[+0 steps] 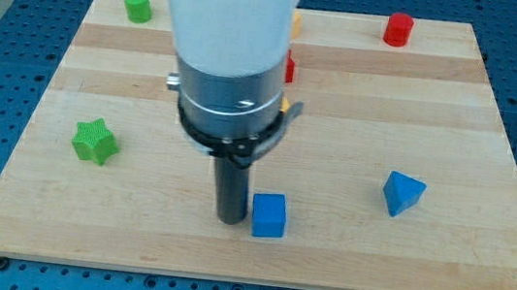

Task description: Slide the green star to the center

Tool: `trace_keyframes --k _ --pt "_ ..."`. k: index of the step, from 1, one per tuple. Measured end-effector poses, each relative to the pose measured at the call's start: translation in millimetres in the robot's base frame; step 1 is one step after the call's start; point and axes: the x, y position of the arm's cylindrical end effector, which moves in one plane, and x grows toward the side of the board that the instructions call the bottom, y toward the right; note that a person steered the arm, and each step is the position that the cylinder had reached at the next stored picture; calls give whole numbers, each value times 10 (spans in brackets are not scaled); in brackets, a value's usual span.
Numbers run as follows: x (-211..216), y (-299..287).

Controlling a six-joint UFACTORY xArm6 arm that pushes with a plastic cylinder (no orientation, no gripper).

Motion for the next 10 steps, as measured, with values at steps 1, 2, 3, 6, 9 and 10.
trace_keyframes --k 1,2,3,6,9,10 --pt "4 -432" --pt "4 -963" --pt "4 -1513" --pt "-591 -2042" --pt "-889 -1600" --pt "-876 -1539"
